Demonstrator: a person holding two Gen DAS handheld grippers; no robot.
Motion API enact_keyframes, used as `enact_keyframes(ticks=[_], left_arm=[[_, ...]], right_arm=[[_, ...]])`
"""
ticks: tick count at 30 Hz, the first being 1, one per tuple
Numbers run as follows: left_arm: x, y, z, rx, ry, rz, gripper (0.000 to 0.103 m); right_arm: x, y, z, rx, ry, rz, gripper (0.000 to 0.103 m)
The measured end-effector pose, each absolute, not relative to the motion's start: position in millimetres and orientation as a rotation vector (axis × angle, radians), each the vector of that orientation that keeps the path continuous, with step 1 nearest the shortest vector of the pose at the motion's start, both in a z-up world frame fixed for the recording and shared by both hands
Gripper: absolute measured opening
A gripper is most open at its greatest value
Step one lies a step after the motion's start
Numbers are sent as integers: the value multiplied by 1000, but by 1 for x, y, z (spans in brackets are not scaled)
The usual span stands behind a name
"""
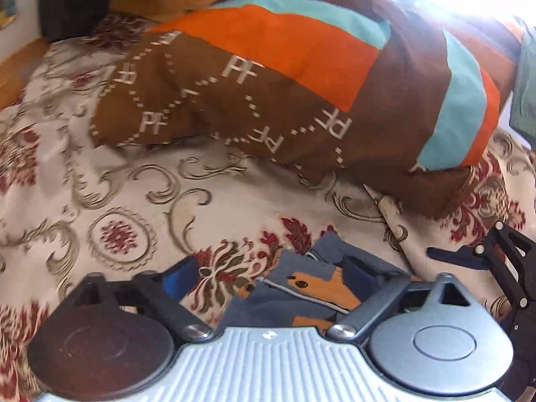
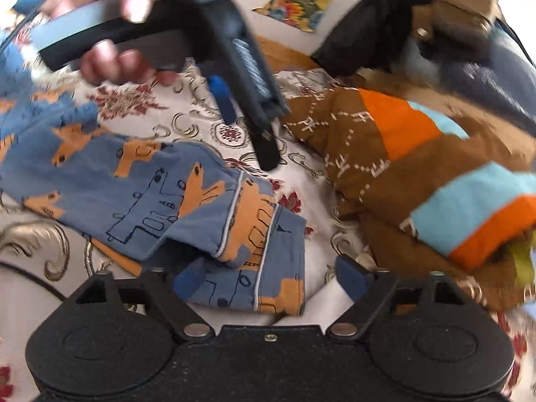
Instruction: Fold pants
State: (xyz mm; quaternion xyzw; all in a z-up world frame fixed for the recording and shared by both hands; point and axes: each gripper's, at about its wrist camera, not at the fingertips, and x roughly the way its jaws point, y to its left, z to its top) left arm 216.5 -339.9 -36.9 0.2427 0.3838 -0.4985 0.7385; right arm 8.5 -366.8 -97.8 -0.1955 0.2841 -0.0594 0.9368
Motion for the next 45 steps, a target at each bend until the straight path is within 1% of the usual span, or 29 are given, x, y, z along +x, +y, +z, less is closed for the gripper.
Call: enact_keyframes(ticks=[1,2,3,4,5,6,7,8,9,10,12,17,19,20,21,22,23,24,25,26,27,28,29,30,33,35,45], left_arm=[[217,-343,-40,541,852,-1105,82],[218,-346,-42,543,867,-1118,76],[219,-349,-44,541,884,-1128,70],[219,-351,-45,539,900,-1139,64],[218,-354,-47,541,914,-1151,52],[218,-354,-47,545,922,-1153,40],[216,-355,-49,555,922,-1147,33],[214,-356,-51,564,920,-1143,15],[213,-358,-53,574,919,-1139,5],[211,-358,-54,579,916,-1131,4],[208,-358,-55,585,914,-1124,1],[204,-357,-52,599,884,-1088,2],[209,-359,-53,600,905,-1074,11],[213,-360,-53,596,922,-1075,24],[215,-362,-54,597,935,-1081,40],[217,-363,-55,605,941,-1086,51],[218,-365,-56,616,944,-1088,66],[218,-366,-58,622,945,-1095,65],[218,-366,-59,628,947,-1102,58],[219,-367,-61,630,953,-1105,41],[219,-369,-62,632,957,-1101,31],[220,-370,-63,632,958,-1094,25],[220,-370,-64,629,966,-1097,17],[221,-370,-64,620,969,-1100,12],[219,-368,-59,605,953,-1113,8],[216,-367,-55,593,934,-1108,7],[192,-381,-36,565,842,-1180,7]], right_arm=[[10,-365,-99,-417,579,-111,75],[11,-364,-101,-432,576,-106,68],[12,-362,-101,-442,569,-105,64],[12,-360,-103,-454,566,-106,55],[13,-359,-104,-464,567,-104,43],[13,-357,-105,-471,570,-99,37],[13,-355,-106,-477,575,-92,28],[13,-354,-107,-483,577,-85,20],[13,-352,-108,-491,577,-77,15],[13,-350,-108,-503,573,-73,8],[11,-346,-108,-529,560,-76,8],[8,-343,-108,-561,556,-78,8],[8,-342,-109,-562,561,-80,8],[9,-343,-109,-558,565,-81,8],[9,-344,-109,-555,569,-81,8],[9,-344,-110,-550,573,-83,8],[9,-345,-110,-547,575,-84,8],[8,-345,-110,-547,575,-83,8],[8,-345,-110,-548,575,-82,8],[9,-345,-111,-548,576,-81,8],[9,-344,-111,-547,579,-81,8],[9,-344,-111,-545,580,-80,8],[10,-344,-112,-544,580,-80,8],[9,-344,-112,-542,580,-81,8],[8,-344,-111,-542,575,-86,8],[8,-344,-111,-547,569,-94,8],[-12,-341,-97,-590,538,-179,7]])
